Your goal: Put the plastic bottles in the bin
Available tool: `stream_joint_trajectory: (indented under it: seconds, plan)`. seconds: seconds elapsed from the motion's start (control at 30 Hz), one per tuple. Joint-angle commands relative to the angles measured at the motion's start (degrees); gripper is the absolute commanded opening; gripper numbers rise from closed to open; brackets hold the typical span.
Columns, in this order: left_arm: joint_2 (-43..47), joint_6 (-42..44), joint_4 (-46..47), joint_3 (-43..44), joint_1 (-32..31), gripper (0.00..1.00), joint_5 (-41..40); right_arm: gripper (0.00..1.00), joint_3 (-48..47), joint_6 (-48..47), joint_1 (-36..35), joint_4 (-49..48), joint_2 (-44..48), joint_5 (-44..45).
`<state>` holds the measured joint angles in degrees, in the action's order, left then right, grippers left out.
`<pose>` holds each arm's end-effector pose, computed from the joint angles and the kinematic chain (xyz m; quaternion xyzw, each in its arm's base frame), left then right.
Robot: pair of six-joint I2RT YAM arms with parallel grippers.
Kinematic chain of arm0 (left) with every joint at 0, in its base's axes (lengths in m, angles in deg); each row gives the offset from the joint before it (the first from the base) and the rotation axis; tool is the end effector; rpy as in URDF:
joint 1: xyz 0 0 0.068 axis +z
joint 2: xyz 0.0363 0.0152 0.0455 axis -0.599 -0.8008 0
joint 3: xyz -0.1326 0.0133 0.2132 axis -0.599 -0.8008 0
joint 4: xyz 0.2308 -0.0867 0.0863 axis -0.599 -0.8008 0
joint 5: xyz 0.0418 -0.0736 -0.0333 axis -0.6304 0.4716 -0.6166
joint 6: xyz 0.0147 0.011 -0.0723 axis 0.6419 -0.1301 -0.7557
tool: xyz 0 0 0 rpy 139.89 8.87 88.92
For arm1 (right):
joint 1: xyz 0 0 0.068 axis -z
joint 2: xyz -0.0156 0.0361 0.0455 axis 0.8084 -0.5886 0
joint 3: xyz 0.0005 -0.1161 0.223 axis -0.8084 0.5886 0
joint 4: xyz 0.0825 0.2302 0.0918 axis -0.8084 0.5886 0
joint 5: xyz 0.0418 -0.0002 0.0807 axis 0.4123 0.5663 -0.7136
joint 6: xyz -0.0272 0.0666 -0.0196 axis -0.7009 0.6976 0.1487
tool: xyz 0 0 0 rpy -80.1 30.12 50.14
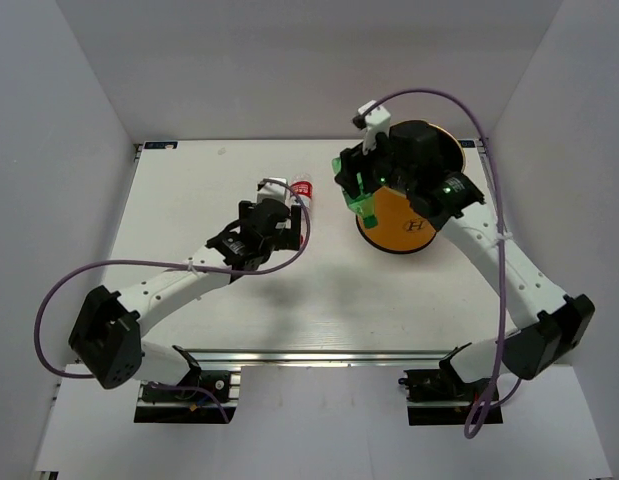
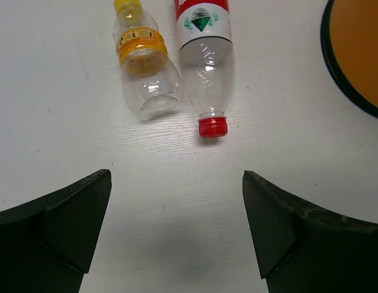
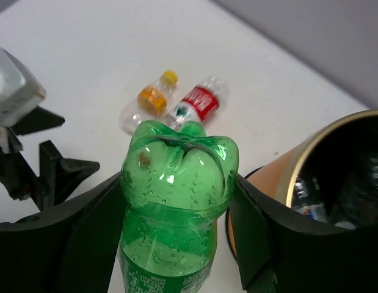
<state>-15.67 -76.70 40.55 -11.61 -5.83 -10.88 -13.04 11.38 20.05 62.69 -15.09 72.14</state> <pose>0.2541 -0.1949 0.2368 0.0721 0.8790 -0.0381 0.4697 0.2899 0.2021 0.3893 -0.2946 0.7652 0.1845 0.5418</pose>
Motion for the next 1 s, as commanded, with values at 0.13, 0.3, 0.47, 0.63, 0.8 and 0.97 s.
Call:
stream_joint_trajectory:
  seconds: [0.13,0.3,0.47,0.63,0.8,0.97]
  plan:
    - [-6.78,-7.58,-3.45,7.42,5.01,0.96,-7.12,0.01,-4.23,-3.67,3.21,-9.73,4.89,17.97]
    - [-11.53,-8.11,-1.72,9.1,10.36,0.96,-5.36,0.01,-1.86,-7.01,7.69,-15.87,3.84,22.83]
    - [-15.75,-8.64,-0.92,12.08,14.32,0.97,-0.1,0.0,-1.77,-8.25,12.52,-20.11,1.39,24.93]
    - [-19.79,-9.26,1.37,15.23,17.49,0.97,4.47,0.39,-3.79,-9.65,16.04,-16.01,-2.39,20.83]
    - [-26.56,-9.26,0.92,20.0,18.73,0.97,8.51,0.9,1.2,-10.36,17.63,-13.95,0.03,16.25]
    - [-31.04,-9.26,1.3,24.73,19.25,0.97,12.48,0.9,8.06,-9.22,18.42,-13.35,7.86,10.97]
